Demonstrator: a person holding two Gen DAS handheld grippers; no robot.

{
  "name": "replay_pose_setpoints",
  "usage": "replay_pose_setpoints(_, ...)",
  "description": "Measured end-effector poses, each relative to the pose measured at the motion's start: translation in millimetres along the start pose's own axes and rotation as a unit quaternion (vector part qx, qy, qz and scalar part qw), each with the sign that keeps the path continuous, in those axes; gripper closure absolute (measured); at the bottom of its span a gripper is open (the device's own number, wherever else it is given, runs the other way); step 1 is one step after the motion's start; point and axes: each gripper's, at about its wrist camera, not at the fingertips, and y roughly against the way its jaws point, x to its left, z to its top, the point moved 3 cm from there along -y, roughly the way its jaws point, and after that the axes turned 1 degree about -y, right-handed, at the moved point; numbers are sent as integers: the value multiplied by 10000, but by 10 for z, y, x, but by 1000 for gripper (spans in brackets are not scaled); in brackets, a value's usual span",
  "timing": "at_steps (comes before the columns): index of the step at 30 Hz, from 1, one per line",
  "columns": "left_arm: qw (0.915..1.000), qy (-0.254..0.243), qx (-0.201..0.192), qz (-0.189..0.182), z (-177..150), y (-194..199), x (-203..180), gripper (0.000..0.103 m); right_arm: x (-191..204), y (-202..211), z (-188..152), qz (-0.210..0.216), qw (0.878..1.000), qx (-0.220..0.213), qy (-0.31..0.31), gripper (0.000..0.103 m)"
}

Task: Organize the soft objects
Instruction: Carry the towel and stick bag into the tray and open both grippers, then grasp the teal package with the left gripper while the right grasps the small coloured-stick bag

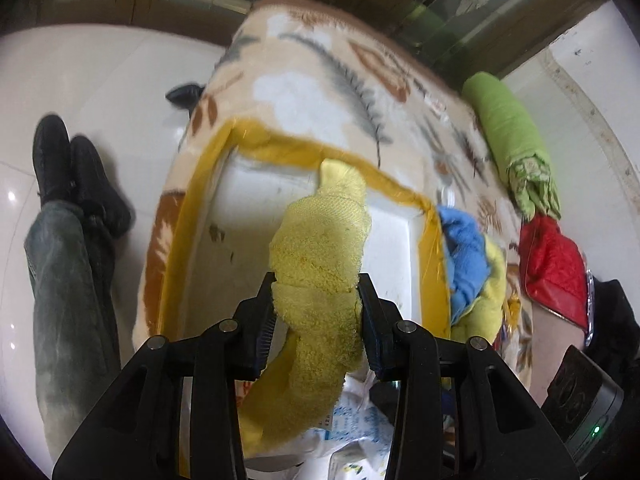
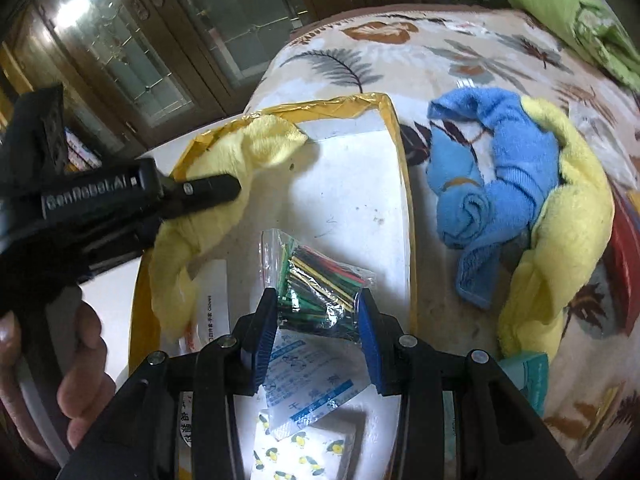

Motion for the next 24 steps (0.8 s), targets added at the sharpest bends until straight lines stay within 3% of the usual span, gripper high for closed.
replay_pose_setpoints(1,9998,99,52,-164,-16,4,21,66,2,13,-7,84,10000,-14,-17,63)
replay_pose_setpoints(5,9943,626,-175,-839,-38,202,116,44,6,51,-24,439,9989,-11,-154,55)
replay_pose_setpoints(7,9935,692,-325,-845,-51,317,122,39,6,133,-33,618,9977,-116,-244,47)
replay_pose_setpoints(10,9950,539,-493,-677,-137,501,64,38,-3,352,-54,802,9956,-366,-315,46)
replay_pose_setpoints(14,9950,258,-619,-745,-444,733,-200,38,-120,755,-240,1086,9911,-716,-268,46)
replay_pose_setpoints(20,9954,-498,-303,-763,-1049,626,-832,38,-704,1143,-725,550,9938,-765,-588,46)
replay_pose_setpoints(24,9901,-1224,50,-692,-1365,497,-1278,38,-1140,1328,-1042,232,9911,-706,-1103,46)
